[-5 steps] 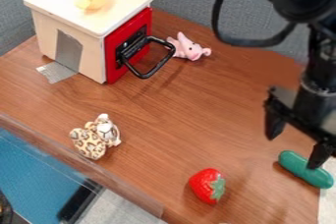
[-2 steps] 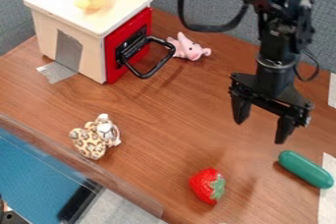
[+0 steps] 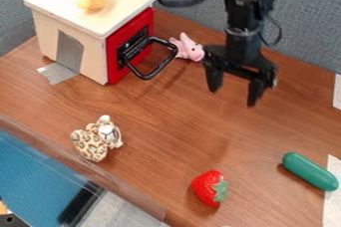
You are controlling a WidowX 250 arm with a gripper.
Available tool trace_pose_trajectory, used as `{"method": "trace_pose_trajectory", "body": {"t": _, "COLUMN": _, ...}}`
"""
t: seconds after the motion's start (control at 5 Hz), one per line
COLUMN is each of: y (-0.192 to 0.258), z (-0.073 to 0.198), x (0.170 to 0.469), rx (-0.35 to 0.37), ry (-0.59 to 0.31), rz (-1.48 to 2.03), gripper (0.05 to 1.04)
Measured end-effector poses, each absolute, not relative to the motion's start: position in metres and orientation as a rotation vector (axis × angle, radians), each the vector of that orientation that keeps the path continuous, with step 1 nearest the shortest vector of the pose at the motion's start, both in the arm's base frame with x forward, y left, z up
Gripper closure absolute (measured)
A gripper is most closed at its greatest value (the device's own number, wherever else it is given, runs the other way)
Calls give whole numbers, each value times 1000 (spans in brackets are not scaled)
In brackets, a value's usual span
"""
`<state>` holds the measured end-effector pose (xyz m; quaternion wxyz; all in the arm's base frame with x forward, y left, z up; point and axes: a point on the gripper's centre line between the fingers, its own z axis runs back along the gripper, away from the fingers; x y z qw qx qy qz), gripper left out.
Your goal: Open the drawer
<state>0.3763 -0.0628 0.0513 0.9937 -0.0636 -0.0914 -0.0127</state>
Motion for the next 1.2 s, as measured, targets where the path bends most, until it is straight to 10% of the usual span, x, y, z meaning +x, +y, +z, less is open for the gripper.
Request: {"method": "trace_pose_trajectory", "body": {"t": 1.2, "y": 27, "z": 27, "x": 389, "rx": 85, "ry": 16, "rz": 7, "gripper": 84}}
